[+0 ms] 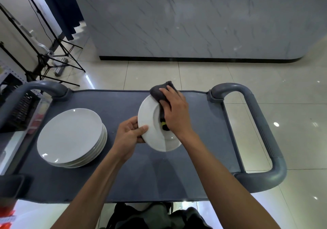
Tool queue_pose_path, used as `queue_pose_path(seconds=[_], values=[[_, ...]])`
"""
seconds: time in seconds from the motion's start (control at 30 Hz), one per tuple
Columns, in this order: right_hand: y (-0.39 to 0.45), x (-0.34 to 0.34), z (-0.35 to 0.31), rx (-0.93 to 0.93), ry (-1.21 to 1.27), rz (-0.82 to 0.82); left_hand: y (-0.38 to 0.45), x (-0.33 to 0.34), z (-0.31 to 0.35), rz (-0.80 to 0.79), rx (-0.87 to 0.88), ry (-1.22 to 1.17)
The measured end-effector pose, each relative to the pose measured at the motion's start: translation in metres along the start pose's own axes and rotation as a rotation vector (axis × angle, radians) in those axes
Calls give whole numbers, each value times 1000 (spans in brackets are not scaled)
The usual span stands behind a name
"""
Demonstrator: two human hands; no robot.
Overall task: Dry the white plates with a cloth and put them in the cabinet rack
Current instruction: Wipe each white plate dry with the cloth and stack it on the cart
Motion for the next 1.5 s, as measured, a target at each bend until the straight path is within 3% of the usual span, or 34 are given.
queue_pose_path(seconds=[0.4,0.57,1.3,1.5], values=[[-10,-10,43,259,208,23,-4,-11,-1,29,-14,-66],[-26,-9,54,287,219,27,-1,-10,5,86,-12,-108],[-89,21,1,-225,35,16,12,3,21,239,-35,-292],[-94,21,17,-232,-12,84,9,2,18,226,-46,-340]])
Point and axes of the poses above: each hand's wrist, its own y-axis towards the middle knuckle, its own x-axis out of the palm, z = x × y, the point moved 2 cm from there along y, towards the middle knuckle, and after that the axes turned 3 degrees about y, right-handed, at the moved point
